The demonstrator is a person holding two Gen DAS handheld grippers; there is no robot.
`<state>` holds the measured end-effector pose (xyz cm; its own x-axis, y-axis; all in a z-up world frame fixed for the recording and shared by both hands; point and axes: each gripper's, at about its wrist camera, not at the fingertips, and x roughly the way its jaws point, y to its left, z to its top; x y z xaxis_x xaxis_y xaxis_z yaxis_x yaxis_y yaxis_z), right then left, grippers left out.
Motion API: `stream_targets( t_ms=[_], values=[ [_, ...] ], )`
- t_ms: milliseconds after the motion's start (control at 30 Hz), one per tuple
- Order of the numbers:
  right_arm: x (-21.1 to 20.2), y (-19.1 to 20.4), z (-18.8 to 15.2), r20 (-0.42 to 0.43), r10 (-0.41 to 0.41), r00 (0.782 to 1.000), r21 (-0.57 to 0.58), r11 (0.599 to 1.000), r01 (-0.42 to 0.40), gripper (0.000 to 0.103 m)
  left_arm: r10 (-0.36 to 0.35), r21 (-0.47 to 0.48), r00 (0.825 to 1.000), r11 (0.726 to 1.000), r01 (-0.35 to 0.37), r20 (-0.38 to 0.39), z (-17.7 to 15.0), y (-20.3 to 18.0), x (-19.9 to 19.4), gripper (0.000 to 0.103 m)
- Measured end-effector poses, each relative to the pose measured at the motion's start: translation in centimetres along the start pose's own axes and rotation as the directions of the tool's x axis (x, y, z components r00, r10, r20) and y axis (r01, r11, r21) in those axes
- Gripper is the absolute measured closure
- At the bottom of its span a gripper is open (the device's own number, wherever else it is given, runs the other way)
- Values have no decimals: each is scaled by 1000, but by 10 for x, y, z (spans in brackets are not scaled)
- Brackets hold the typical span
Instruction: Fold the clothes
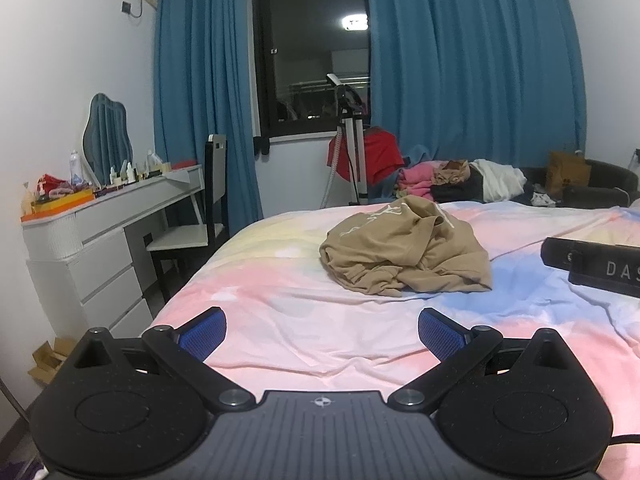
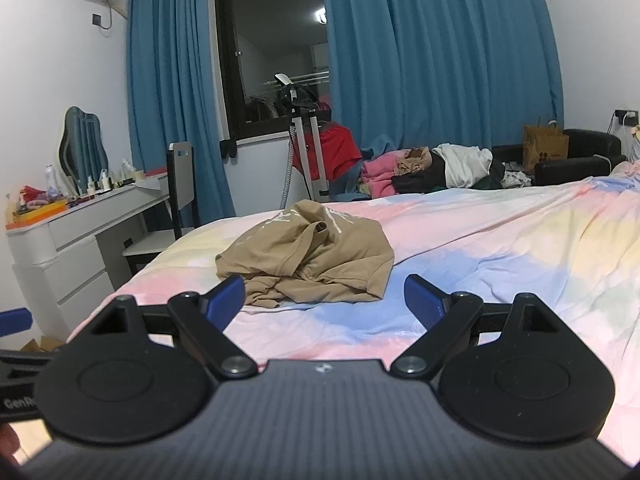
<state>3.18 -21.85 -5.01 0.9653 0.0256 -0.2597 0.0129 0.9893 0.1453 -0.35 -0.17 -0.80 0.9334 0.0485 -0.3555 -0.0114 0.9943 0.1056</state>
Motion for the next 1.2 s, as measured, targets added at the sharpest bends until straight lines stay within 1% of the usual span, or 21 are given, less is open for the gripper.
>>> stream_targets(
  t_ms=[67, 133, 200, 233, 267, 300, 400, 467, 600, 667, 767, 867, 933, 1000, 1100, 1200],
  values=[
    [4, 2, 0, -9, -25, 1000, -11, 1000, 25, 36, 5, -10, 1000, 1000, -5, -3, 0, 1, 1, 0],
    [6, -2, -1, -13, -24, 1000, 5, 1000, 24, 37, 8, -19, 1000, 1000, -8, -5, -1, 3, 1, 0],
    [5, -4, -1, -9, -20, 1000, 13, 1000, 21, 60, 3, -32, 1000, 999, -3, -11, -2, 3, 1, 0],
    [6, -3, -1, -6, -37, 999, 4, 999, 37, 62, 0, -36, 1000, 999, -1, -15, -3, 2, 2, 0],
    [5, -2, -2, 4, -44, 999, -10, 999, 44, 60, 0, -38, 1000, 999, -1, -20, -5, 1, 3, 0],
    [6, -1, -3, 14, -38, 999, -25, 999, 38, 60, 1, -36, 1000, 999, -2, -25, -6, 0, 4, 0],
    [6, 1, -6, 42, 17, 999, -61, 998, -15, 60, 1, -35, 999, 999, -2, -34, -9, -1, 6, 0],
    [5, 3, -6, 60, 21, 998, -87, 996, -16, 60, 8, -43, 1000, 999, -9, -30, -11, 0, 7, 0],
    [1, 0, 0, 82, 22, 996, -73, 997, -16, 60, 32, -47, 999, 998, -33, -24, -13, 0, 10, 0],
    [-3, -3, 1, 86, 34, 996, -59, 998, -29, 60, 48, -47, 999, 998, -49, -23, -14, -1, 12, 0],
    [-7, -5, 3, 106, 34, 994, -53, 998, -29, 60, 54, -46, 998, 997, -55, -26, -15, -2, 14, 0],
    [-8, -7, 5, 102, 47, 994, -33, 999, -43, 68, 58, -43, 998, 997, -59, -28, -16, -3, 16, 0],
    [-8, -8, 5, 89, 56, 994, -22, 998, -54, 72, 49, -52, 998, 997, -51, -36, -17, -3, 18, 1],
    [-8, -10, 5, 79, 55, 995, -11, 998, -54, 80, 50, -58, 998, 997, -52, -41, -20, -3, 20, 0],
    [-7, -13, 5, 64, 54, 997, 7, 999, -54, 80, 44, -58, 998, 997, -46, -46, -23, -3, 21, 1],
    [-5, -15, 4, 49, 53, 997, 24, 998, -54, 81, 23, -59, 998, 998, -27, -55, -26, -4, 23, 1]
  ],
)
